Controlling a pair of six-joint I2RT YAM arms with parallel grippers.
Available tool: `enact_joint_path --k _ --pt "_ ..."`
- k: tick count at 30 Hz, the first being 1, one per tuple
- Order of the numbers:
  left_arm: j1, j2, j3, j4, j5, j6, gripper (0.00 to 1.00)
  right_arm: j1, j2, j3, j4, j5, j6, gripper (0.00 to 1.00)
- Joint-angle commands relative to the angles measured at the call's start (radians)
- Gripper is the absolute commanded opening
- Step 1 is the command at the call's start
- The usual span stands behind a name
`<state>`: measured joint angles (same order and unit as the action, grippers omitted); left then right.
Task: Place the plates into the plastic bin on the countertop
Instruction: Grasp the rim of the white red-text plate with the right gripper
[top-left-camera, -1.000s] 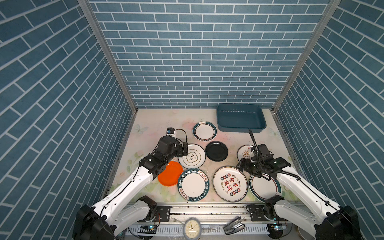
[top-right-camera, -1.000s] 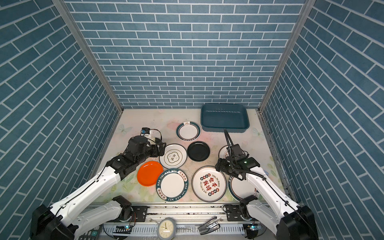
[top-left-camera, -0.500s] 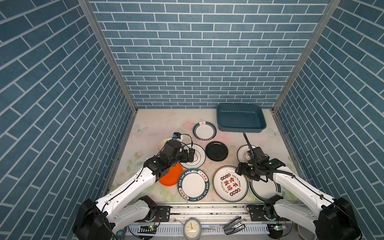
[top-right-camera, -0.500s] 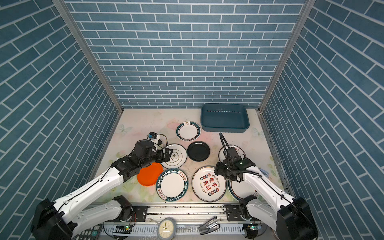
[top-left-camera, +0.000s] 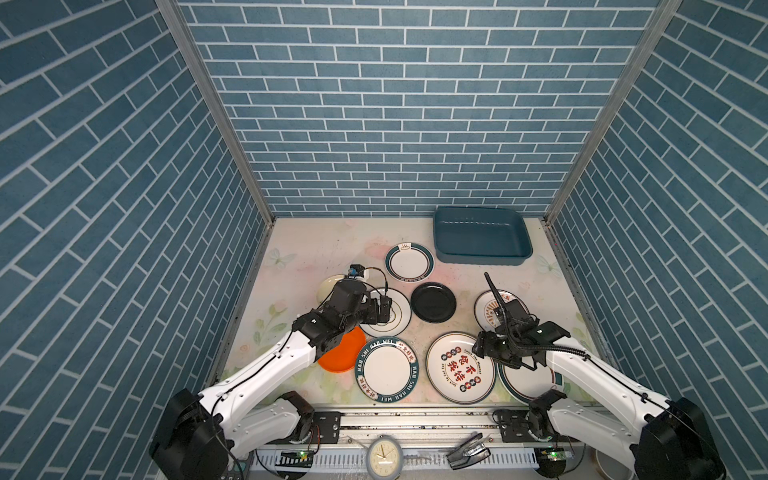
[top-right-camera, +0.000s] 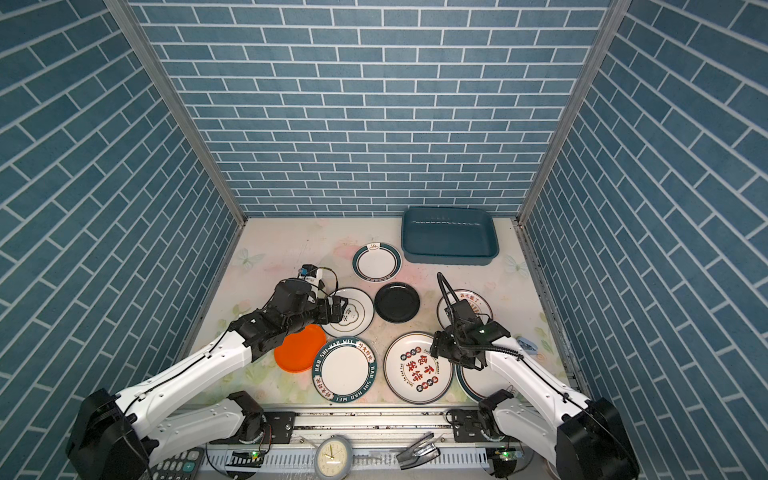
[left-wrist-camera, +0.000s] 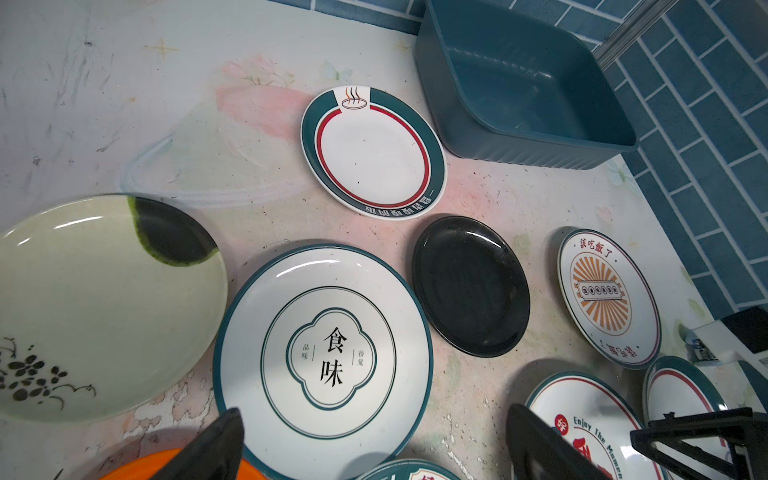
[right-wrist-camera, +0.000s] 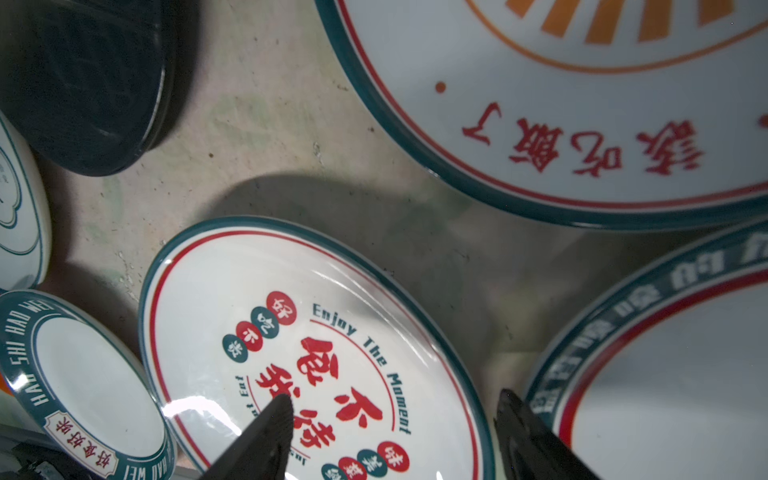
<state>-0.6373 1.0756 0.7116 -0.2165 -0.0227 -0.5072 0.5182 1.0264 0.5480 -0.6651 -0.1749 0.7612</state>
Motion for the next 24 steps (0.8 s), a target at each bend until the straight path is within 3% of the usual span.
enact_joint_path --k 1,15,24 --pt "-0.006 -0.006 -0.011 0.012 -0.024 0.005 0.99 0.008 0.021 -0.008 0.002 0.02 0.032 0.78" --pt "-0.006 0.017 -0.011 0.021 -0.044 0.034 1.0 0.011 0.073 -0.048 0.111 -0.005 0.085 0.76" --pt "-0.006 -0.003 -0.01 0.016 -0.065 0.044 1.0 0.012 0.106 -0.063 0.149 0.002 0.1 0.62"
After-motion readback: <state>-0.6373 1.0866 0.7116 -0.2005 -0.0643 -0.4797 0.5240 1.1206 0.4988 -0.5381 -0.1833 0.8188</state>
